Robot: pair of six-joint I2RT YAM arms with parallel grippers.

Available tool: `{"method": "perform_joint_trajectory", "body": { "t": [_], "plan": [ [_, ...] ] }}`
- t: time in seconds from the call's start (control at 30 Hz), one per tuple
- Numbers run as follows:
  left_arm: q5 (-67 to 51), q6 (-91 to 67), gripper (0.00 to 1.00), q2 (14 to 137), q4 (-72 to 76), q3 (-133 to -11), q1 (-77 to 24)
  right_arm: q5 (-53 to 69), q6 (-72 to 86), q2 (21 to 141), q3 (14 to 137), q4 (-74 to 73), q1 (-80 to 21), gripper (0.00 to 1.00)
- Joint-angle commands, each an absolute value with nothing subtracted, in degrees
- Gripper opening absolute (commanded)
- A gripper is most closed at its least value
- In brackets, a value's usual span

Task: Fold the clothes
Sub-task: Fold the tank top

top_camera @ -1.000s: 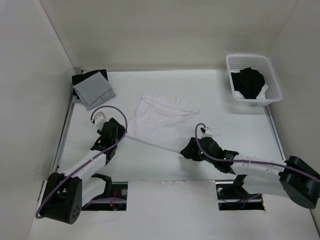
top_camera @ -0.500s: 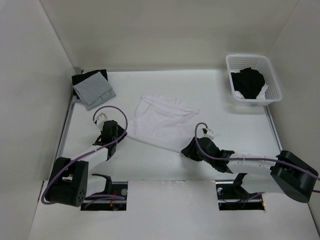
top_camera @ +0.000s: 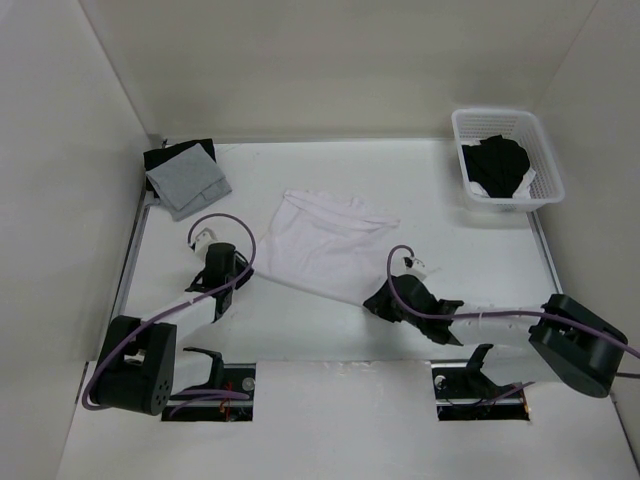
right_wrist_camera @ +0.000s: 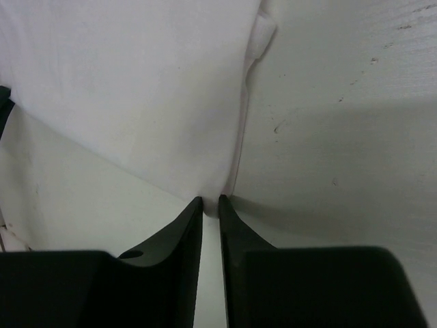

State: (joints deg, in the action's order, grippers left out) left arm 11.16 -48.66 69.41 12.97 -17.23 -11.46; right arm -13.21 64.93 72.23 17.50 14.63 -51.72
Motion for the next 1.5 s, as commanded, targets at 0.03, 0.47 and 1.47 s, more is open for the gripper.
{"method": "perform_joint_trajectory", "body": {
  "t": [0.03, 0.47, 1.47],
  "plan": [
    [10.02, -48.69, 0.12, 68.64, 11.51, -16.96, -11.12, -15.03, 65.3, 72.42, 16.96, 17.84, -51.63, 0.18],
    [15.01, -48.52, 0.0, 33.61, -7.88, -26.34, -18.13, -23.09, 58.28, 43.91, 22.39, -3.46, -58.91, 0.0],
    [21.89, -46.06, 0.01, 52.17, 2.07, -32.43, -21.59, 0.77, 43.25, 48.47, 29.62, -1.98, -26.8, 0.0]
  ]
}}
